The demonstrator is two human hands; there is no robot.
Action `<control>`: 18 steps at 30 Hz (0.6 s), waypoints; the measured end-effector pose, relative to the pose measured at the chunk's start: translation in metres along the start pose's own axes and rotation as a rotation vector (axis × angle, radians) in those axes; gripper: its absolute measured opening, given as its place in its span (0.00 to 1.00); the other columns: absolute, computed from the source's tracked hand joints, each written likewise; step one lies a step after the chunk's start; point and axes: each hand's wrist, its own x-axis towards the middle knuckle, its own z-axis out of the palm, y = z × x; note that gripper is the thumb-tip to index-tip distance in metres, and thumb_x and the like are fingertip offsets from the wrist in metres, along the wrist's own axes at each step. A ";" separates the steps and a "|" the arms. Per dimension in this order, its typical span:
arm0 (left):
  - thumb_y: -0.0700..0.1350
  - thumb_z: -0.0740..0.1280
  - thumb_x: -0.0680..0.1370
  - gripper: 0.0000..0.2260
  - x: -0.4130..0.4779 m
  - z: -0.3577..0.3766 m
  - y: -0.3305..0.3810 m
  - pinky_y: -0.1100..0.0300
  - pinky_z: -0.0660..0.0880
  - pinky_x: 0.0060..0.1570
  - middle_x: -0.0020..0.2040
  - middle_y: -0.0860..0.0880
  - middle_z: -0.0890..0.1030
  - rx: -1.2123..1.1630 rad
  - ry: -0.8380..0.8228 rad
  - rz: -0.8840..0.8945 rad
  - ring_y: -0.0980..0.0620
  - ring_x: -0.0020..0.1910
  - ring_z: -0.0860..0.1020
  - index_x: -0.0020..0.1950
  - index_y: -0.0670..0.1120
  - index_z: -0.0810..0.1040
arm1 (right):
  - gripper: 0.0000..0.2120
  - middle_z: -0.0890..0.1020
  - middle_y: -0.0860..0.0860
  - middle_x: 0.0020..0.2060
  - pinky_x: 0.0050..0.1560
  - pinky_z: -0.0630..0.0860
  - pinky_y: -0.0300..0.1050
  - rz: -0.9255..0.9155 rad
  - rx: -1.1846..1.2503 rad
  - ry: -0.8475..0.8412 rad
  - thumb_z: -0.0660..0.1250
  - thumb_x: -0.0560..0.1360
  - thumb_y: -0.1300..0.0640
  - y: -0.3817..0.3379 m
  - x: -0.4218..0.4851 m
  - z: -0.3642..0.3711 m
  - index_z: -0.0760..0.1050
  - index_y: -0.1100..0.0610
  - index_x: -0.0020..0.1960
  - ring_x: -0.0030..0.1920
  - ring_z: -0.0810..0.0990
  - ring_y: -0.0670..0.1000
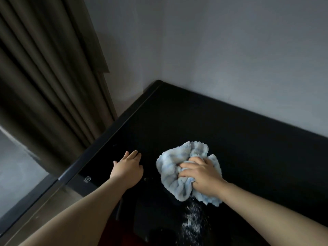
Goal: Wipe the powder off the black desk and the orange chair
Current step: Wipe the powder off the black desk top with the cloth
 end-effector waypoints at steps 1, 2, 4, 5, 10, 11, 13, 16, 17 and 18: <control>0.48 0.53 0.81 0.25 -0.005 0.003 -0.001 0.40 0.48 0.72 0.78 0.53 0.49 0.007 -0.010 0.009 0.50 0.77 0.45 0.77 0.49 0.53 | 0.13 0.70 0.33 0.62 0.63 0.49 0.46 0.018 0.006 -0.005 0.56 0.79 0.51 -0.002 -0.009 0.003 0.76 0.41 0.56 0.66 0.58 0.45; 0.48 0.52 0.81 0.24 -0.008 0.006 -0.001 0.40 0.48 0.72 0.78 0.53 0.48 0.008 -0.021 0.016 0.50 0.77 0.44 0.77 0.49 0.53 | 0.12 0.71 0.33 0.60 0.64 0.51 0.47 0.031 0.015 -0.013 0.56 0.79 0.51 -0.002 -0.016 0.005 0.77 0.41 0.55 0.65 0.59 0.45; 0.49 0.52 0.81 0.24 -0.019 0.009 -0.002 0.41 0.48 0.72 0.78 0.53 0.48 0.012 -0.037 0.042 0.50 0.77 0.44 0.77 0.49 0.52 | 0.12 0.73 0.32 0.55 0.63 0.54 0.47 0.058 0.046 -0.008 0.57 0.78 0.50 -0.008 -0.036 0.009 0.78 0.42 0.52 0.62 0.61 0.44; 0.49 0.52 0.81 0.24 -0.023 0.011 -0.003 0.41 0.48 0.72 0.78 0.54 0.48 0.012 -0.051 0.053 0.50 0.77 0.44 0.77 0.50 0.53 | 0.12 0.74 0.31 0.52 0.63 0.54 0.45 0.070 0.058 -0.002 0.57 0.78 0.50 -0.011 -0.045 0.010 0.79 0.42 0.50 0.60 0.62 0.43; 0.48 0.50 0.82 0.23 -0.046 0.013 -0.008 0.44 0.50 0.73 0.78 0.52 0.49 0.049 -0.128 0.119 0.50 0.77 0.46 0.77 0.49 0.54 | 0.15 0.75 0.37 0.50 0.62 0.62 0.45 0.174 0.020 -0.149 0.53 0.72 0.49 -0.019 -0.075 -0.006 0.79 0.44 0.48 0.55 0.67 0.44; 0.47 0.51 0.82 0.22 -0.048 0.012 -0.008 0.47 0.52 0.73 0.78 0.51 0.52 0.063 -0.114 0.142 0.49 0.77 0.49 0.77 0.48 0.56 | 0.16 0.73 0.39 0.48 0.58 0.64 0.46 0.231 0.036 -0.160 0.53 0.69 0.49 -0.020 -0.078 -0.014 0.78 0.42 0.46 0.53 0.69 0.45; 0.45 0.51 0.82 0.20 -0.051 0.006 -0.008 0.52 0.59 0.71 0.76 0.48 0.60 0.097 -0.075 0.175 0.48 0.74 0.59 0.74 0.45 0.62 | 0.15 0.69 0.41 0.44 0.50 0.65 0.45 0.306 0.074 -0.088 0.54 0.65 0.50 -0.022 -0.077 -0.030 0.78 0.40 0.41 0.47 0.70 0.44; 0.45 0.49 0.83 0.19 -0.055 -0.006 -0.009 0.59 0.60 0.70 0.74 0.49 0.64 0.151 -0.072 0.186 0.51 0.72 0.64 0.74 0.46 0.64 | 0.12 0.72 0.42 0.48 0.49 0.68 0.42 0.329 0.183 0.139 0.59 0.69 0.54 -0.031 -0.057 -0.047 0.81 0.42 0.42 0.49 0.73 0.45; 0.45 0.49 0.83 0.19 -0.056 -0.009 -0.011 0.61 0.57 0.70 0.75 0.51 0.62 0.144 -0.057 0.189 0.53 0.73 0.61 0.75 0.46 0.62 | 0.13 0.73 0.46 0.51 0.48 0.69 0.41 0.332 0.209 0.197 0.60 0.72 0.56 -0.035 -0.046 -0.051 0.81 0.43 0.47 0.51 0.73 0.48; 0.45 0.48 0.84 0.19 -0.056 -0.011 -0.014 0.63 0.55 0.69 0.75 0.51 0.61 0.134 -0.036 0.186 0.54 0.73 0.60 0.75 0.46 0.60 | 0.14 0.73 0.48 0.53 0.47 0.69 0.40 0.329 0.213 0.231 0.60 0.74 0.57 -0.041 -0.032 -0.054 0.79 0.44 0.52 0.52 0.73 0.49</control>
